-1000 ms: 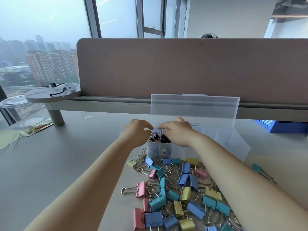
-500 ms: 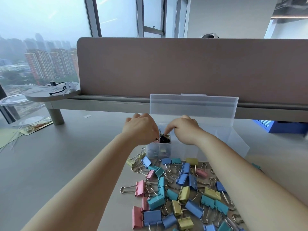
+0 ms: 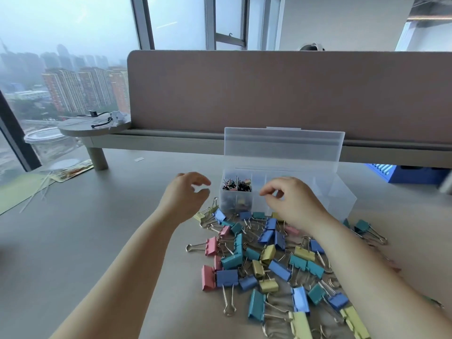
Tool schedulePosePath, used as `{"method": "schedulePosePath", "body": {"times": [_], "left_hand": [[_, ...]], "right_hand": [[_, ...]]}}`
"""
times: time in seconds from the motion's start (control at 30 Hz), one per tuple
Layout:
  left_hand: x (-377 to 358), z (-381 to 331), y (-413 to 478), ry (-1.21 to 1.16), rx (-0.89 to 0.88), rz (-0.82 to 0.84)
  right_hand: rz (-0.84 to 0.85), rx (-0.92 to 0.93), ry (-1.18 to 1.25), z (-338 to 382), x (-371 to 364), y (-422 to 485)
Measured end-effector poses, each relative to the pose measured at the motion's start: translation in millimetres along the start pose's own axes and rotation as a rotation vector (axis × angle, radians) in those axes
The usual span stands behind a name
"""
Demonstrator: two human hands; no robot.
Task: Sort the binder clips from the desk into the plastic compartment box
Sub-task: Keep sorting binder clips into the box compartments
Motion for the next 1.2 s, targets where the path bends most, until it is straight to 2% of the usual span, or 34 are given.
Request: {"method": "schedulePosePath", "body": {"times": [0.07, 0.13, 0.4, 0.57, 0.77, 0.83, 0.9, 1.07, 1.13, 1.2], "left_hand": [[6.3, 24.1, -15.2, -0.055, 0.134, -0.018], [8.5, 38.4, -26.3, -0.085, 0.191, 0.003], [-16.4, 51.3, -31.8, 0.088, 0.155, 0.08], [-19.9, 53.4, -30.1, 0.195, 0.12, 0.024], [-15.7, 54.8, -31.4, 0.17, 0.171, -0.045], [-11.1, 54.6, -30.4, 0.063, 0.205, -0.071], [-5.0, 54.0, -29.4, -0.16, 0.272, -0.089], [-5.1, 48.5, -37.0, -0.867, 0.651, 0.021], [-7.3, 45.7, -40.9, -1.091, 0.781, 0.066], [-8.2, 44.8, -42.1, -1.231, 0.847, 0.093]], "right_hand": [[0.083, 0.005, -0.05, 3.9, -13.5, -14.7], [0.133, 0.015, -0.096, 9.0, -24.9, -22.2], [0.184, 0.015, -0.179, 22.5, -49.7, -33.7], [0.175, -0.014, -0.195, 19.9, -56.7, -31.4], [0.168, -0.058, -0.172, 23.6, -63.5, -30.7], [0.155, -0.059, -0.158, 24.7, -62.7, -30.3], [0.139, -0.062, -0.112, 24.3, -60.9, -29.5], [0.158, -0.099, 0.066, 22.0, -57.8, -28.7], [0.119, -0.18, 0.182, 18.4, -52.7, -26.4], [0.114, -0.345, 0.42, 13.7, -51.0, -27.4]]}}
Point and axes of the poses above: each hand's wrist, its own y-axis towards the middle knuckle, its own x-axis out of the back of the hand, z = x × y, the point moved 6 cm from there along y, towards the middle knuckle, and after that the axes turned 8 degrees about -z, right-handed, at the moved point
